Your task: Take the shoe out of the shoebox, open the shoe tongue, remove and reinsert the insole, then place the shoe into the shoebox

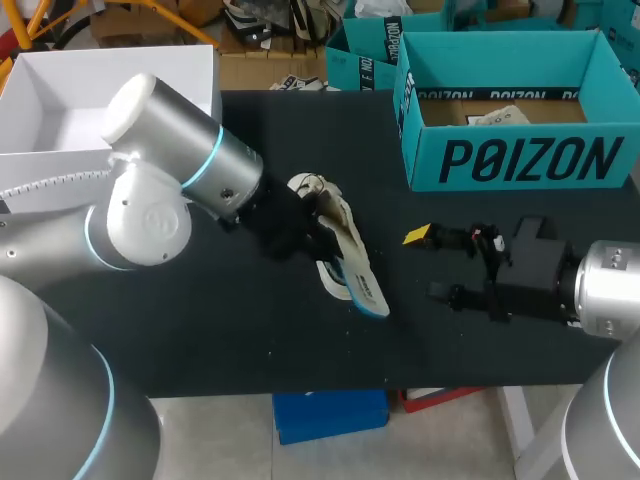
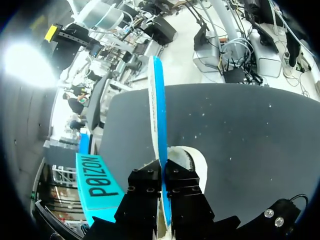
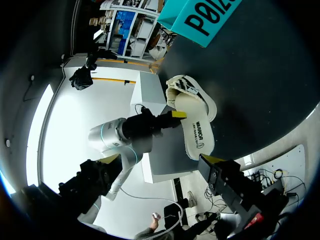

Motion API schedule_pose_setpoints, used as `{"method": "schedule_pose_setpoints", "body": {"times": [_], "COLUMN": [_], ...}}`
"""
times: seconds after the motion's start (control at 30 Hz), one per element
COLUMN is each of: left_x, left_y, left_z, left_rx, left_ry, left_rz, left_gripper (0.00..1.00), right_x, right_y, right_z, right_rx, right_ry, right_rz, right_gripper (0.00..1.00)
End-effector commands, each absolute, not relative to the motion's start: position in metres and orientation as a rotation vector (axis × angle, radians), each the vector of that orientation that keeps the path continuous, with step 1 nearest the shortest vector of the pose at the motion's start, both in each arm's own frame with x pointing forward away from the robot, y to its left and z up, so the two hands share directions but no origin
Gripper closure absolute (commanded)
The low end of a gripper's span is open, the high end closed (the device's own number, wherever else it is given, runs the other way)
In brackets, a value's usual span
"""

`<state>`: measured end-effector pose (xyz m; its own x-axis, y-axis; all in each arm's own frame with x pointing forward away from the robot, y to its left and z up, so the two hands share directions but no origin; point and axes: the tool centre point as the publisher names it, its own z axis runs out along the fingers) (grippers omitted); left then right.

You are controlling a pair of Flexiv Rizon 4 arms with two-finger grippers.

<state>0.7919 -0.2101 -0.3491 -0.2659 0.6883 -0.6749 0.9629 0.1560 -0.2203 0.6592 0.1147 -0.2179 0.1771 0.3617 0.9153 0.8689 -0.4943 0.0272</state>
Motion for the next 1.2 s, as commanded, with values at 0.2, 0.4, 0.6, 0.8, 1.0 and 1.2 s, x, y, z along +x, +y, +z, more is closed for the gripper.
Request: {"method": "schedule_pose_setpoints", "body": {"times": [0.2,0.4,0.6,0.8,1.0,1.2], "left_x": [0.781,0.781,0.781,0.793,0.805,0.819], "left_y": [-0.203,-0.203,-0.206,-0.207,-0.208,-0.206], "left_z": [-0.342,-0.34,-0.347,-0.351,-0.35,-0.355], "left_rx": [1.497,1.451,1.44,1.446,1.461,1.45], "left_ry": [1.957,1.946,1.967,1.984,1.994,2.018], "left_rz": [-0.939,-1.011,-1.041,-1.012,-0.934,-0.896], "left_gripper": [1.0,1.0,1.0,1.0,1.0,1.0], "right_x": [0.659,0.659,0.659,0.659,0.659,0.659], "right_y": [0.115,0.115,0.115,0.115,0.115,0.115], "right_z": [-0.218,-0.218,-0.218,-0.218,-0.218,-0.218], "right_rx": [-1.947,-1.947,-1.947,-1.947,-1.947,-1.947], "right_ry": [-1.154,-1.154,-1.154,-1.154,-1.154,-1.154], "right_rz": [-1.292,-1.292,-1.292,-1.292,-1.292,-1.292], "right_gripper": [0.0,0.0,0.0,0.0,0.0,0.0]}}
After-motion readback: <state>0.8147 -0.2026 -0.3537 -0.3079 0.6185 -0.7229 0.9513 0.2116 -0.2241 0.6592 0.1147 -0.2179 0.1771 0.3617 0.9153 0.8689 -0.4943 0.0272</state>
